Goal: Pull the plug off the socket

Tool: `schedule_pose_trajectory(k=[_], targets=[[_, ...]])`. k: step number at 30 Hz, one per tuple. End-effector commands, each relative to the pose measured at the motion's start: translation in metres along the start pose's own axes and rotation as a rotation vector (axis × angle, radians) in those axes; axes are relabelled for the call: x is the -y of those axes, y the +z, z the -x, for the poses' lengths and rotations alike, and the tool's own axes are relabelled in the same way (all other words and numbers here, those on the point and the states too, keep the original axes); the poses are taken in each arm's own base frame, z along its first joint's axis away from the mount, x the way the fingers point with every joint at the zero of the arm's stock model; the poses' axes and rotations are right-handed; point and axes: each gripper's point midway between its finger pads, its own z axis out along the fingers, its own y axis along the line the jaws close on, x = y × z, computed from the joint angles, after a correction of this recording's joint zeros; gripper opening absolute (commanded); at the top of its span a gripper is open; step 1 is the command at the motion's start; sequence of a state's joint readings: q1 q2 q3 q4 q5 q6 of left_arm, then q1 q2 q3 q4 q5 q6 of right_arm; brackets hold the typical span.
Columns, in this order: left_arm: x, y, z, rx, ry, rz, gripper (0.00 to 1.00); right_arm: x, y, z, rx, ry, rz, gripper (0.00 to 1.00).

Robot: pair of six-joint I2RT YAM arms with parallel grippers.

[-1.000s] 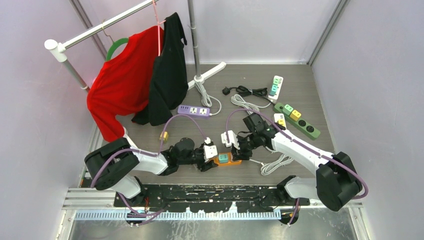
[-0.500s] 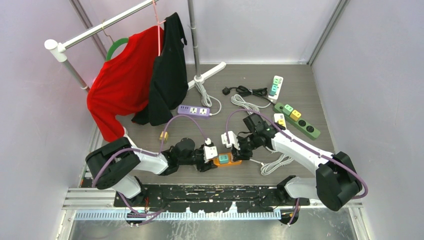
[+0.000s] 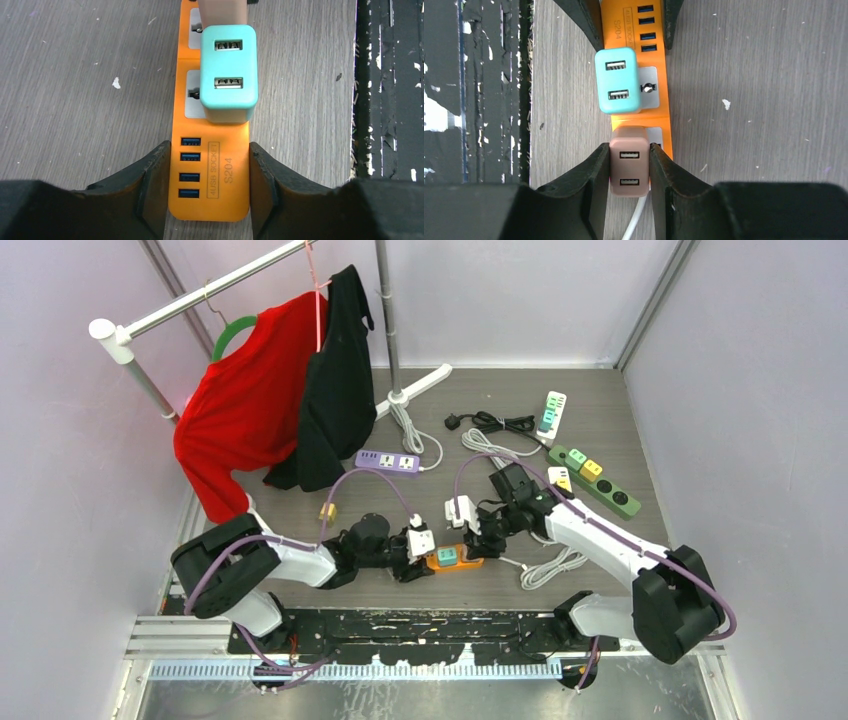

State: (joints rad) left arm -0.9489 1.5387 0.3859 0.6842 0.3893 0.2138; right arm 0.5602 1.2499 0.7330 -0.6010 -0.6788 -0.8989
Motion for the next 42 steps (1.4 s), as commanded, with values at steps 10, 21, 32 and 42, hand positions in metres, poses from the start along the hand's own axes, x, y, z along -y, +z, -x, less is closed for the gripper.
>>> schedule_pose_trajectory(k=[10, 21, 32, 42], targets=[[-0.006, 0.001, 0.01, 0.036, 0.003, 0.008, 0.0, -0.028, -0.01, 0.016, 0.119, -0.177, 0.114, 0.01], [-0.005, 0.003, 0.001, 0.006, -0.016, -0.001, 0.0, 0.028, -0.008, 0.025, 0.096, -0.022, -0.128, 0.01], [-0.006, 0.002, 0.001, 0.002, -0.014, 0.003, 0.0, -0.031, -0.022, 0.013, 0.117, -0.162, 0.126, 0.01], [-0.003, 0.004, -0.001, -0.011, -0.039, -0.012, 0.0, 0.021, -0.015, 0.05, 0.182, 0.023, -0.113, 0.01]])
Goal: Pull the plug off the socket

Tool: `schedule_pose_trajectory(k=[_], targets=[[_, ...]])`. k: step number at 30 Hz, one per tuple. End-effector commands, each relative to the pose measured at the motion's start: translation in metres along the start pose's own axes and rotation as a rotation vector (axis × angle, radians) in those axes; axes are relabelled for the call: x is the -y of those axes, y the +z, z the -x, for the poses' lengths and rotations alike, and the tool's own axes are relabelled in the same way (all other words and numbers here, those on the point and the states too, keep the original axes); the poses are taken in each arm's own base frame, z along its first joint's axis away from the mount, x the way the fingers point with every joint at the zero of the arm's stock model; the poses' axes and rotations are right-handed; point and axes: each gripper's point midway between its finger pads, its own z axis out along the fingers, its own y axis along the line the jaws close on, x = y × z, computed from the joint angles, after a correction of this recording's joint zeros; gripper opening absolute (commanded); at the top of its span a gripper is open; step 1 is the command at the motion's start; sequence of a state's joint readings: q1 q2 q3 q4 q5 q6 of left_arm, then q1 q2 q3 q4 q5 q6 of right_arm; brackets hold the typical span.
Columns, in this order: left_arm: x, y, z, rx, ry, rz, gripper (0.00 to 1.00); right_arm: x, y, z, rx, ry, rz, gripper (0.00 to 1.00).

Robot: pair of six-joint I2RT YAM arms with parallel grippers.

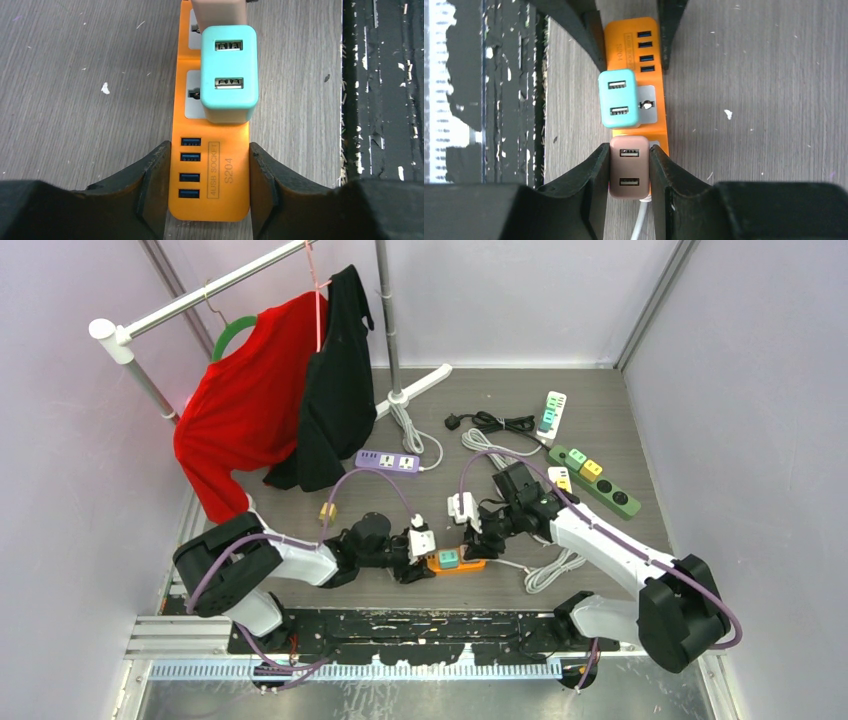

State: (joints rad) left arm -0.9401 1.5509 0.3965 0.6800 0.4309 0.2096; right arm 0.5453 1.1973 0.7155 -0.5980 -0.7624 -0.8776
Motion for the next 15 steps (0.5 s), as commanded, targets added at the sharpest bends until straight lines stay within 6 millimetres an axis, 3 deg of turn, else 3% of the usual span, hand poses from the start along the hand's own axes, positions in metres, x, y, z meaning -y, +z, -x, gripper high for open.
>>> schedule_pose_trajectory(k=[1, 6, 8, 12, 15], targets=[[-0.007, 0.001, -0.002, -0.016, -0.031, 0.024, 0.0, 0.034, -0.01, 0.035, 0.089, 0.004, -0.156, 0.01], [-0.007, -0.002, 0.006, 0.001, -0.046, 0.037, 0.0, 0.033, -0.033, 0.026, 0.056, -0.018, -0.163, 0.01], [-0.008, -0.005, 0.014, 0.021, -0.056, 0.045, 0.04, 0.027, -0.042, 0.026, 0.068, -0.02, -0.149, 0.01], [-0.012, -0.012, 0.034, 0.049, -0.077, 0.066, 0.26, 0.015, -0.053, 0.035, 0.115, 0.002, -0.112, 0.01], [-0.016, -0.02, 0.048, 0.059, -0.107, 0.098, 0.55, 0.016, -0.06, 0.047, 0.164, 0.106, -0.109, 0.01]])
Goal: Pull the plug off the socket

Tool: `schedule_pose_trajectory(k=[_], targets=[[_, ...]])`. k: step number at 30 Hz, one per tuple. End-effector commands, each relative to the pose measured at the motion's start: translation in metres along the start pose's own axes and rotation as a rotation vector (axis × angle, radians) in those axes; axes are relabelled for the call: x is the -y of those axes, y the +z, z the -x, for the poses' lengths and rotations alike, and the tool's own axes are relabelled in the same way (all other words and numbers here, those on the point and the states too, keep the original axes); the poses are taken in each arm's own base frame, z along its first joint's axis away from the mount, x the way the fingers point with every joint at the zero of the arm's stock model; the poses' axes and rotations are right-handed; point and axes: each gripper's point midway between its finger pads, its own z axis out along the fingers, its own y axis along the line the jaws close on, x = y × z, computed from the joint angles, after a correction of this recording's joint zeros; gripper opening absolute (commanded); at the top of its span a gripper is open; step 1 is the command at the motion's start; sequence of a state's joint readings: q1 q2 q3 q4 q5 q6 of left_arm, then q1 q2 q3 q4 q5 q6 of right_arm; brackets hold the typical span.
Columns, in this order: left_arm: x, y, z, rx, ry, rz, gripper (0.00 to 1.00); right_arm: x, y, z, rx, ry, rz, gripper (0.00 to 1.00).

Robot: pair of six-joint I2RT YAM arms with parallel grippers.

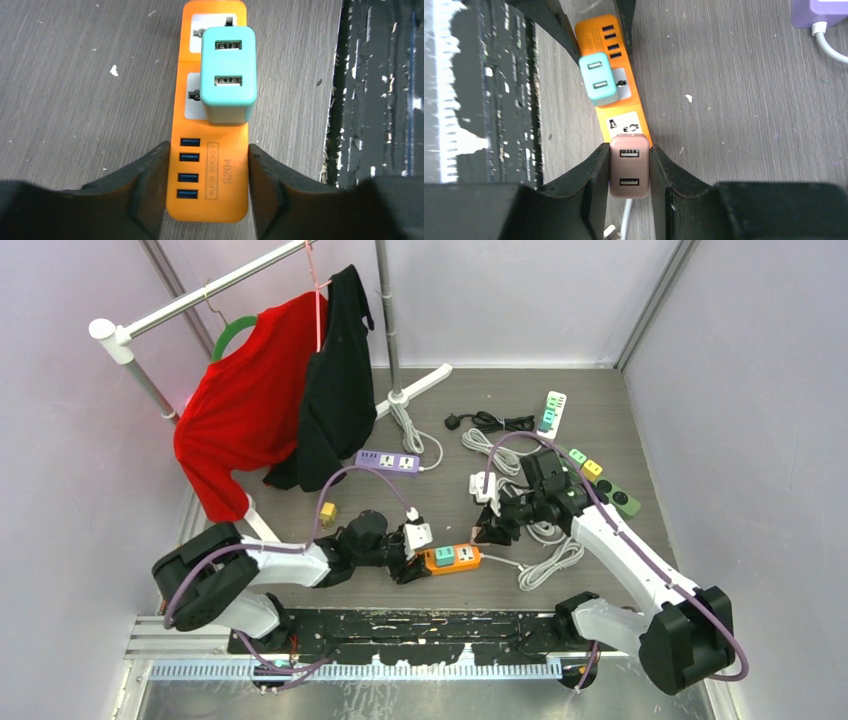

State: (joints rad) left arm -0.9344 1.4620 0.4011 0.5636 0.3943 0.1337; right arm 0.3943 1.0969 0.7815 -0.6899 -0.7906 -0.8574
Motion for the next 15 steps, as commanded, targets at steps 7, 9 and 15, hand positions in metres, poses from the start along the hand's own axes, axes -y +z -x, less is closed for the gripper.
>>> schedule_pose_trajectory(k=[7, 9, 15], targets=[[-0.014, -0.041, 0.077, 0.103, -0.154, 0.143, 0.83, 0.02, -0.022, 0.067, 0.24, 0.44, -0.027, 0.01], [-0.011, -0.048, 0.085, 0.111, -0.202, 0.143, 0.84, 0.027, -0.022, 0.07, 0.255, 0.53, -0.029, 0.01], [-0.001, -0.063, 0.119, 0.193, -0.39, 0.129, 0.84, 0.043, -0.018, 0.069, 0.26, 0.749, -0.024, 0.01]])
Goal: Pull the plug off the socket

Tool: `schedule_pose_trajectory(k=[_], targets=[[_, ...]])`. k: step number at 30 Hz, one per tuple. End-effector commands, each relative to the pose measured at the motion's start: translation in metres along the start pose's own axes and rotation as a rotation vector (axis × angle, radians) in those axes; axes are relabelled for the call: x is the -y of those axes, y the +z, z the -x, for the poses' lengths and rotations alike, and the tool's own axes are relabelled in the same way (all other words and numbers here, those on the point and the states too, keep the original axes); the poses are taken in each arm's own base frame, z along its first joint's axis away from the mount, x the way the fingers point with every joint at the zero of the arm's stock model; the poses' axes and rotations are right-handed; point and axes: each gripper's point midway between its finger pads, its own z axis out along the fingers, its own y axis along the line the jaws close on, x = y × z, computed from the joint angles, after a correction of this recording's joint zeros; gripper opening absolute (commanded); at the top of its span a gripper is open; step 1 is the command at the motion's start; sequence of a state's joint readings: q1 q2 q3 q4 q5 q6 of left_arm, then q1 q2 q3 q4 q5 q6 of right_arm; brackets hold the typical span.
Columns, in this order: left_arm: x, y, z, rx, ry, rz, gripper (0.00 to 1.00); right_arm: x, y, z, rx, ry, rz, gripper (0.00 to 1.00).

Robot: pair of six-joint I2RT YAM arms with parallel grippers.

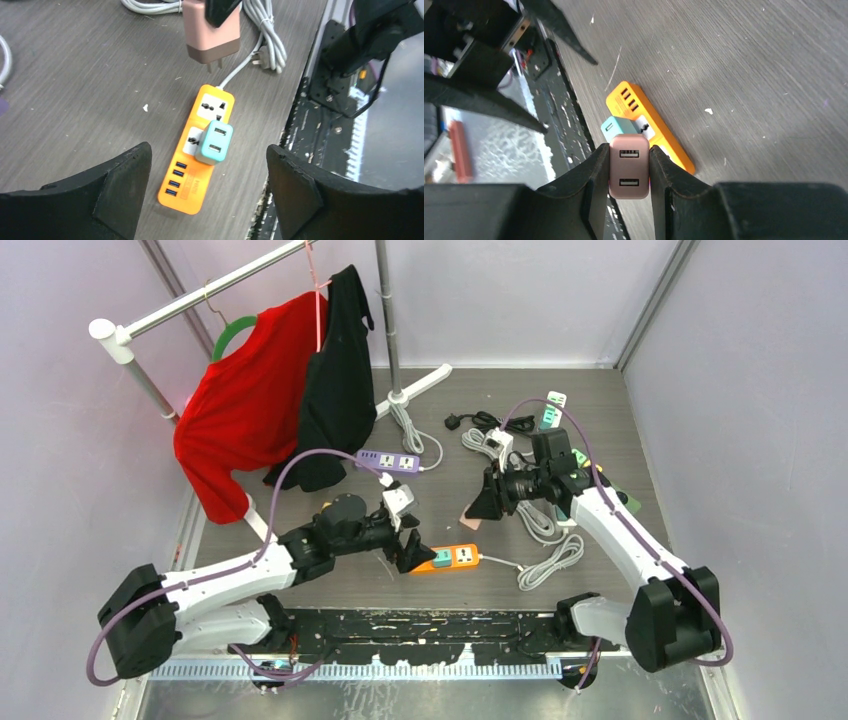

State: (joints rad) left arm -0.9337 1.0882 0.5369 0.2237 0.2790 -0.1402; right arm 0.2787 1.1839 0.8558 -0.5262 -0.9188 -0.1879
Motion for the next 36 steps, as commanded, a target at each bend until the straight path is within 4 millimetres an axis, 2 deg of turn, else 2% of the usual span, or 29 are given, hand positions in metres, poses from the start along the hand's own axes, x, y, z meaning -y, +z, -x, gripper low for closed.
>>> schedule_pose_trajectory(k=[1, 6, 11, 15, 16, 17, 20, 24, 28, 36], targets=[[0.008, -0.008, 0.026, 0.04, -0.214, 0.022, 0.84, 0.0, 0.0, 0.033, 0.071, 0.178, 0.014, 0.01], [-0.001, -0.003, 0.041, 0.054, -0.401, 0.113, 0.84, 0.014, 0.006, 0.026, 0.017, 0.31, 0.007, 0.01], [-0.002, 0.009, 0.042, -0.042, -0.478, 0.164, 0.86, 0.021, 0.011, 0.021, -0.019, 0.365, 0.008, 0.01], [0.002, 0.021, 0.039, -0.113, -0.424, 0.235, 0.87, 0.023, 0.013, 0.018, -0.032, 0.381, 0.008, 0.01], [0.004, 0.022, 0.043, -0.113, -0.396, 0.25, 0.9, 0.023, 0.013, 0.018, -0.033, 0.385, 0.009, 0.01], [-0.001, 0.031, 0.032, -0.153, -0.373, 0.293, 0.91, 0.024, 0.013, 0.018, -0.035, 0.389, 0.01, 0.01], [-0.007, 0.042, 0.034, -0.181, -0.303, 0.357, 0.92, 0.023, 0.014, 0.017, -0.042, 0.401, 0.023, 0.01], [-0.007, 0.059, 0.039, -0.198, -0.275, 0.35, 0.91, 0.022, 0.016, 0.016, -0.052, 0.421, 0.041, 0.01], [-0.011, 0.075, 0.041, -0.205, -0.261, 0.362, 0.88, 0.021, 0.016, 0.016, -0.058, 0.432, 0.051, 0.01], [-0.015, 0.097, 0.036, -0.224, -0.263, 0.369, 0.74, 0.02, 0.017, 0.015, -0.068, 0.449, 0.067, 0.01]])
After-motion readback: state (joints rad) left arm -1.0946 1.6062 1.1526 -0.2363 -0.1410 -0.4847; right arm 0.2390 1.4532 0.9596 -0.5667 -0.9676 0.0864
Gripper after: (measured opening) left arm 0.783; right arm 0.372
